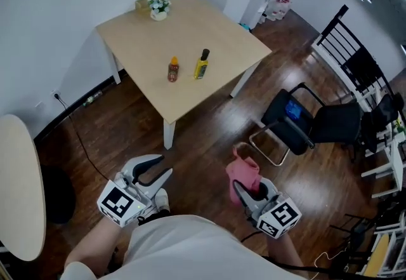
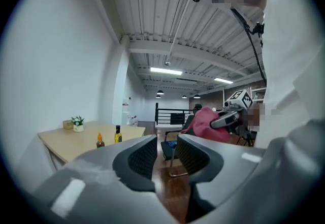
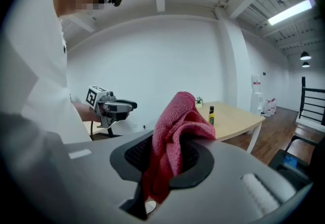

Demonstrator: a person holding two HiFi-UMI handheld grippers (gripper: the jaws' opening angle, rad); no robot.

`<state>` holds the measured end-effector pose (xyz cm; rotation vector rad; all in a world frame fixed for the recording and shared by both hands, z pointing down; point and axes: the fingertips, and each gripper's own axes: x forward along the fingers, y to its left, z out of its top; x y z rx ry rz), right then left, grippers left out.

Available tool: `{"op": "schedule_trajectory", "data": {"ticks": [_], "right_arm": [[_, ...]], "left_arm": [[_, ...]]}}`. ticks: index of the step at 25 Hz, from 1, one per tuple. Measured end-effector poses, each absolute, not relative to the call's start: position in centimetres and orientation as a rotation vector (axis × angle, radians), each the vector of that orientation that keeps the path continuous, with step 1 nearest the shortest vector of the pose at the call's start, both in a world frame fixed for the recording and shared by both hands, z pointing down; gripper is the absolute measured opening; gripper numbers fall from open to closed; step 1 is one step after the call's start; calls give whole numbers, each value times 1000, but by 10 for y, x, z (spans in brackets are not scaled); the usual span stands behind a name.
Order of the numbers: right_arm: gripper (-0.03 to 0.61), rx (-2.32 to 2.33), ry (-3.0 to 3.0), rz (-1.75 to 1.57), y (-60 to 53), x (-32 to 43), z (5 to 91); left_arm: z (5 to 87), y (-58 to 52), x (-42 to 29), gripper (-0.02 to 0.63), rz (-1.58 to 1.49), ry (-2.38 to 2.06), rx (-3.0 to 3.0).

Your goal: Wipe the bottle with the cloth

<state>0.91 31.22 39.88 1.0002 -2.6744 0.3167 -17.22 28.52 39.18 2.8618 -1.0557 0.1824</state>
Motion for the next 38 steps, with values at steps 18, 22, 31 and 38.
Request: {"op": "schedule_trajectory", "data": {"ticks": [18, 22, 31, 38], "right_arm": [[77, 953, -2797, 382, 508, 75, 408], [77, 945, -2812, 381, 520, 70, 408], [77, 918, -2806, 317, 536, 72, 402], [77, 899, -2814, 281, 539, 74, 393]], "left_arm": [[406, 502, -83, 133, 142, -937, 2689], [391, 506, -77, 133, 166, -955, 2765], [388, 528, -59, 135, 219, -922, 2824], [381, 534, -49, 135, 203, -895, 2844]]}}
